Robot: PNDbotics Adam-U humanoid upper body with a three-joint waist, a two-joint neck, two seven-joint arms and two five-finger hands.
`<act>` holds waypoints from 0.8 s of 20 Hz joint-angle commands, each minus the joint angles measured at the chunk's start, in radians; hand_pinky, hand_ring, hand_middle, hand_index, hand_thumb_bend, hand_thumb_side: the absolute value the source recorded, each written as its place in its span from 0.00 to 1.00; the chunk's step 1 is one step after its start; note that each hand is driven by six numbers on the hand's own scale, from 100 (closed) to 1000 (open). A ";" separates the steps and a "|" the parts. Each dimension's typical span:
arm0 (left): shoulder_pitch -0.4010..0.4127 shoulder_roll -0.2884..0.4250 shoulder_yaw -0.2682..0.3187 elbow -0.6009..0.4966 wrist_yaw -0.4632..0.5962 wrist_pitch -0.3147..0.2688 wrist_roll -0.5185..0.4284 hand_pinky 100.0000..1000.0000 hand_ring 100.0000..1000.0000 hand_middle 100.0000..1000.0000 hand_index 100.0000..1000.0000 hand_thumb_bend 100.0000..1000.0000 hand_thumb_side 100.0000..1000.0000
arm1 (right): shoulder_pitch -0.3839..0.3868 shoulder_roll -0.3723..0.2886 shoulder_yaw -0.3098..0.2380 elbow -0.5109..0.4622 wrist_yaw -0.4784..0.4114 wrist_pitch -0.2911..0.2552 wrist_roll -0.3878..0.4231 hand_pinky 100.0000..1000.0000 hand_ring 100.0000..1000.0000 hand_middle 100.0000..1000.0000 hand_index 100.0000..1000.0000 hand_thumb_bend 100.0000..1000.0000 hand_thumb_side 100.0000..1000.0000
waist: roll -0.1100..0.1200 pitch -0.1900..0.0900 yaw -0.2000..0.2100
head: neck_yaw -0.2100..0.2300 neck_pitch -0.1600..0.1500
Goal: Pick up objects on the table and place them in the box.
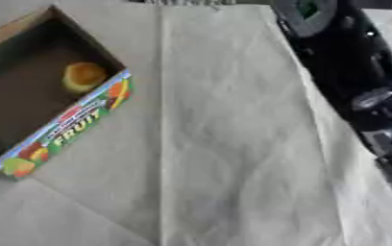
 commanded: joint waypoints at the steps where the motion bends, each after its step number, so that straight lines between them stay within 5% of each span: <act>1: -0.039 0.033 -0.012 -0.016 0.018 -0.028 -0.009 0.78 0.79 0.75 0.86 0.01 0.13 | -0.054 0.079 0.017 0.045 0.048 -0.030 0.018 0.72 0.74 0.20 0.40 0.00 0.00 | 0.006 -0.028 0.013 | -0.025 0.006; 7: -0.074 0.027 -0.039 -0.016 0.049 -0.045 -0.041 0.78 0.79 0.75 0.86 0.00 0.14 | -0.067 0.225 0.062 0.241 0.265 -0.130 0.021 0.72 0.76 0.21 0.41 0.00 0.00 | 0.000 -0.023 0.050 | -0.052 0.002; 16: -0.073 0.017 -0.051 -0.016 0.071 -0.033 -0.079 0.77 0.79 0.75 0.86 0.00 0.17 | -0.046 0.305 0.076 0.407 0.551 -0.241 -0.053 0.72 0.77 0.24 0.43 0.00 0.08 | -0.002 -0.009 0.060 | -0.052 -0.005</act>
